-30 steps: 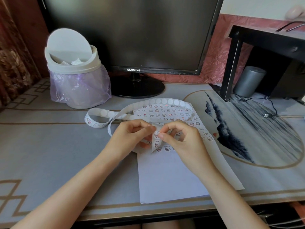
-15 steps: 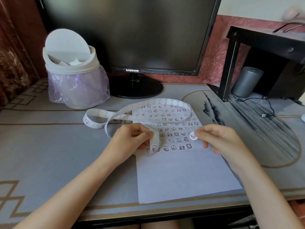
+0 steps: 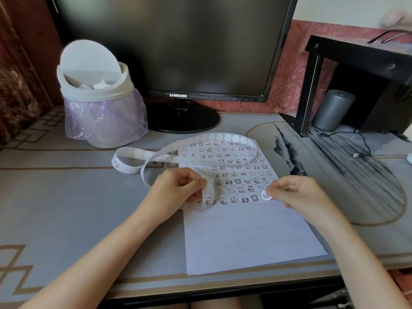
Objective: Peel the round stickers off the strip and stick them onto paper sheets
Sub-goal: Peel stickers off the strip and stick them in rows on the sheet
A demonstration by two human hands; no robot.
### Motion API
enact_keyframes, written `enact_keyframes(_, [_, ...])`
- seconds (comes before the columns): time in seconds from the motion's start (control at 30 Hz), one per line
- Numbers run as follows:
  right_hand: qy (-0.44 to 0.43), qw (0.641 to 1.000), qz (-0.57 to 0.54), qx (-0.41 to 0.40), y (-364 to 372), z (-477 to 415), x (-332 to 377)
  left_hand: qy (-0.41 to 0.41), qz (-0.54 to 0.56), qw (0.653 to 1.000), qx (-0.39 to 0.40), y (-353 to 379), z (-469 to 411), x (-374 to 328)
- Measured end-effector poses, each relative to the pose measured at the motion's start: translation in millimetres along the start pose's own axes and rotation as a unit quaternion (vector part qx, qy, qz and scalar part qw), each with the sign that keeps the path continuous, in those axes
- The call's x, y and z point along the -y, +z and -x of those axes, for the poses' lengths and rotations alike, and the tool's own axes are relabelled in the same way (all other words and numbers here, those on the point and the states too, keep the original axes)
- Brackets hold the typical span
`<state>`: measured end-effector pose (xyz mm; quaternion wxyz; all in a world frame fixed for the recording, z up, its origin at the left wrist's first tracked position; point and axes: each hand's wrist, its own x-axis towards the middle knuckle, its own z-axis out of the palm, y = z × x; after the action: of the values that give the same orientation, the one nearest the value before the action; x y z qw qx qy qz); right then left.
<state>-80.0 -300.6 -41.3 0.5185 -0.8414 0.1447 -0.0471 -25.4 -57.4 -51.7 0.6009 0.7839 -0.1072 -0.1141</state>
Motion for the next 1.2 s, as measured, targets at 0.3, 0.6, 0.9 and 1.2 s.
enact_keyframes(0.3, [-0.005, 1.000, 0.021, 0.014, -0.6, -3.0, -2.2, -0.001, -0.004, 1.000, -0.001, 0.1, 0.4, 0.0])
enact_keyframes(0.6, [-0.016, 0.999, 0.033, 0.011, -0.2, -4.1, -5.8, 0.002, -0.008, 1.000, -0.002, -0.1, 0.4, 0.7])
enact_keyframes(0.9, [-0.020, 0.999, 0.044, 0.010, -0.1, -5.0, -6.3, -0.003, -0.009, 1.000, -0.003, 0.1, 1.3, -0.5])
enact_keyframes(1.2, [-0.030, 0.998, 0.062, -0.004, 1.9, -6.1, -11.5, -0.002, -0.014, 1.000, -0.004, 0.1, 2.1, -2.0])
